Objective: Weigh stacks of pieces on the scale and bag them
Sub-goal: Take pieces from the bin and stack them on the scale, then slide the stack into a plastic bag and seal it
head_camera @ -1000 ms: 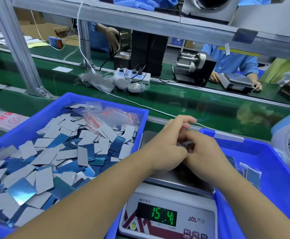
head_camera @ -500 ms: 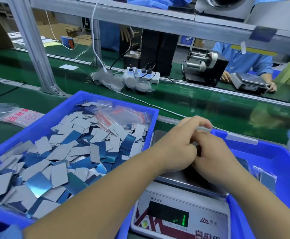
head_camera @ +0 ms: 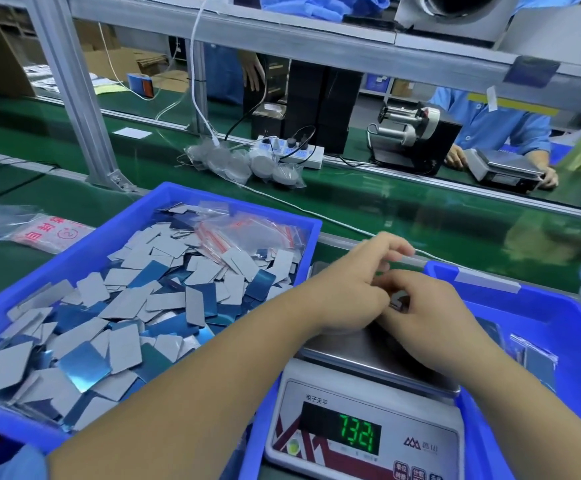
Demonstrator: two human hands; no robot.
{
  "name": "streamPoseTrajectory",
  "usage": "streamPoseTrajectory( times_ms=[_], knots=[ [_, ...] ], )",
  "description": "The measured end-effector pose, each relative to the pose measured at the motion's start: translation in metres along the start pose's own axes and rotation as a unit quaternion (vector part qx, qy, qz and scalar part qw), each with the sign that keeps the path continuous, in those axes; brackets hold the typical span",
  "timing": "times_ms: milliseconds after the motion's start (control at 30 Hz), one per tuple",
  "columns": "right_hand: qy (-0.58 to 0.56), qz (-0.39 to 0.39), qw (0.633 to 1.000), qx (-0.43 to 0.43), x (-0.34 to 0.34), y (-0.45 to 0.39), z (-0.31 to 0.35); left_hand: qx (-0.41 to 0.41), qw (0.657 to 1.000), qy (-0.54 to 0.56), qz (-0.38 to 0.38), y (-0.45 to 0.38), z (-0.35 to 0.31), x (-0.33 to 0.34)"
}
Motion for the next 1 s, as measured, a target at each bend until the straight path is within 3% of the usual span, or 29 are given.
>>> streamPoseTrajectory(
  times_ms=[167,267,400,500,733,1000],
  knots=[
    [-0.156,0.036,0.981,0.114,-0.001,-0.003,-0.014,-0.021,0.978,-0.088,-0.19,-0.006,0.022,-0.057],
    [-0.086,0.047,0.987,0.131,0.001,-0.004,-0.017,-0.114,0.932,-0.204,-0.277,-0.008,0.051,-0.103],
    [-0.053,0.024,0.988,0.145,-0.002,-0.004,-0.021,-0.237,0.865,-0.386,-0.215,-0.003,0.09,-0.123],
    [-0.099,0.007,0.985,0.142,-0.002,-0.004,-0.022,-0.263,0.834,-0.441,-0.202,0.005,0.105,-0.121],
    [-0.172,-0.108,0.976,0.078,-0.013,0.0,-0.016,-0.232,0.834,-0.43,-0.258,0.007,0.093,-0.121],
    [-0.152,-0.127,0.979,0.056,-0.016,0.001,-0.016,-0.217,0.836,-0.421,-0.276,0.007,0.078,-0.118]
  ],
)
Point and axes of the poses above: each hand's wrist, its own y-axis away from the middle knuckle, its own x-axis out of the palm, z = x × y, the point moved 3 cm from there along -y, towards the middle knuckle, and after that the axes turned 5 degrees about x, right-handed, at the moved point
